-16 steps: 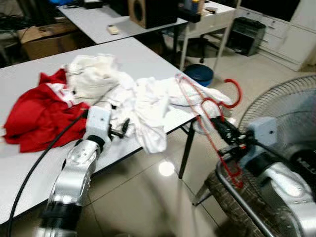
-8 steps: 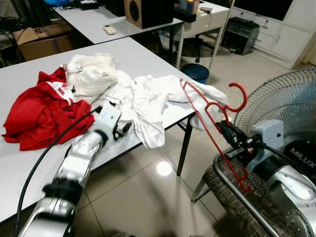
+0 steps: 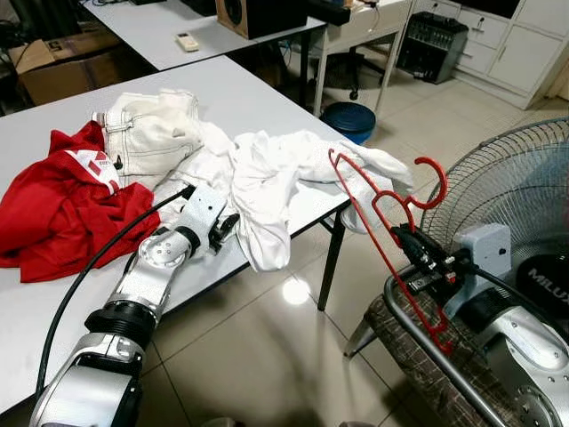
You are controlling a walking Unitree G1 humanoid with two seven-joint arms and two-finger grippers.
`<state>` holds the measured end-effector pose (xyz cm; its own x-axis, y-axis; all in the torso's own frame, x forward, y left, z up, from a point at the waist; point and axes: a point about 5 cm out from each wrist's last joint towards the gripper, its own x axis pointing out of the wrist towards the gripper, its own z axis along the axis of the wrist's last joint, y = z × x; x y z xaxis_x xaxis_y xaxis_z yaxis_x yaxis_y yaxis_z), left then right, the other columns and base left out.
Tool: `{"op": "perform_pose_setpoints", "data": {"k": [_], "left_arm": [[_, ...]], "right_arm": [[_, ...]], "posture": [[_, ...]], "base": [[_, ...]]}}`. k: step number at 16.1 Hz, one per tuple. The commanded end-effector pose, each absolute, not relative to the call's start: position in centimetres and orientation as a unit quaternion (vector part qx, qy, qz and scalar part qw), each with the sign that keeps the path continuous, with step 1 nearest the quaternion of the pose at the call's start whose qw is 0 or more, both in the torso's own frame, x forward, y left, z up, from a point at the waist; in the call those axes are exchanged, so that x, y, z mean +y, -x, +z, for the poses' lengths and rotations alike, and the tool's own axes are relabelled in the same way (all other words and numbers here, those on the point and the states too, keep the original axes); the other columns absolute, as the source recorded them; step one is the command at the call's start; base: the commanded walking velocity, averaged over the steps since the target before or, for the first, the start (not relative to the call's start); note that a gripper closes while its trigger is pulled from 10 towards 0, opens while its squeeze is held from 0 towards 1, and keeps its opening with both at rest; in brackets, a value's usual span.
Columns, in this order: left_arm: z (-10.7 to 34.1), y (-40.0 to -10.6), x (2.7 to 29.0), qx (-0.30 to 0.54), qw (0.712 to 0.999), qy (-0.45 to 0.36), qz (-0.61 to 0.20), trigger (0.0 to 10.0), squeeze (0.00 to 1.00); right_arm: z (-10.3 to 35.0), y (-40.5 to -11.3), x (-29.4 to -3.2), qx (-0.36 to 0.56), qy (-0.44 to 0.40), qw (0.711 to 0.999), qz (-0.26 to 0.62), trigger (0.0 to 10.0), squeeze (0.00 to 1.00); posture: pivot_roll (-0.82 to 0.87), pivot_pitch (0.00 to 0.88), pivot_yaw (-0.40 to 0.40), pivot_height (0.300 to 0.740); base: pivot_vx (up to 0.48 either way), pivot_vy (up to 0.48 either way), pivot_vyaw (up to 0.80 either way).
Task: Hang hanger
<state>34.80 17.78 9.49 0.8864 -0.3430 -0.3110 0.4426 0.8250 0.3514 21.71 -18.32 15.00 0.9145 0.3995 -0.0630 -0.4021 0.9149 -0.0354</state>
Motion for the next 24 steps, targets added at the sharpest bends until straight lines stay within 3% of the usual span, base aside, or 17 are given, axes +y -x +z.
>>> {"op": "perform_pose_setpoints", "data": {"k": [1,8,14,18,24], "left_arm": [[9.7,-35.0,18.0,0.118,0.946,-0.22,-0.209,0.0,0.0],[9.6,-35.3,18.1,0.113,0.946,-0.213,-0.215,0.0,0.0],[12.2,-36.5,19.4,0.058,0.974,-0.159,-0.152,0.0,0.0],[17.6,-38.3,20.8,-0.039,0.988,-0.108,-0.103,0.0,0.0],[28.6,-39.3,24.4,-0.2,0.974,-0.093,-0.045,0.0,0.0]], "right_arm": [[15.5,-21.5,-18.3,0.014,0.03,0.979,0.202,10.0,0.0],[14.9,-21.6,-18.8,0.017,0.031,0.985,0.17,10.0,0.0],[14.5,-21.6,-18.8,0.019,0.025,0.988,0.154,10.0,0.0],[14.0,-22.0,-18.5,0.013,0.012,0.991,0.135,10.0,0.0],[14.1,-22.3,-18.2,-0.001,0.002,0.993,0.12,10.0,0.0]], "posture": [[-0.24,0.061,0.037,0.74],[-0.23,0.065,0.037,0.74],[-0.22,0.066,0.05,0.74],[-0.19,0.057,0.076,0.74],[-0.18,0.051,0.099,0.74]], "base": [[0.0,0.0,0.0],[0.0,0.0,0.0],[0.0,0.0,0.0],[0.0,0.0,0.0],[0.0,0.0,0.0]]}}
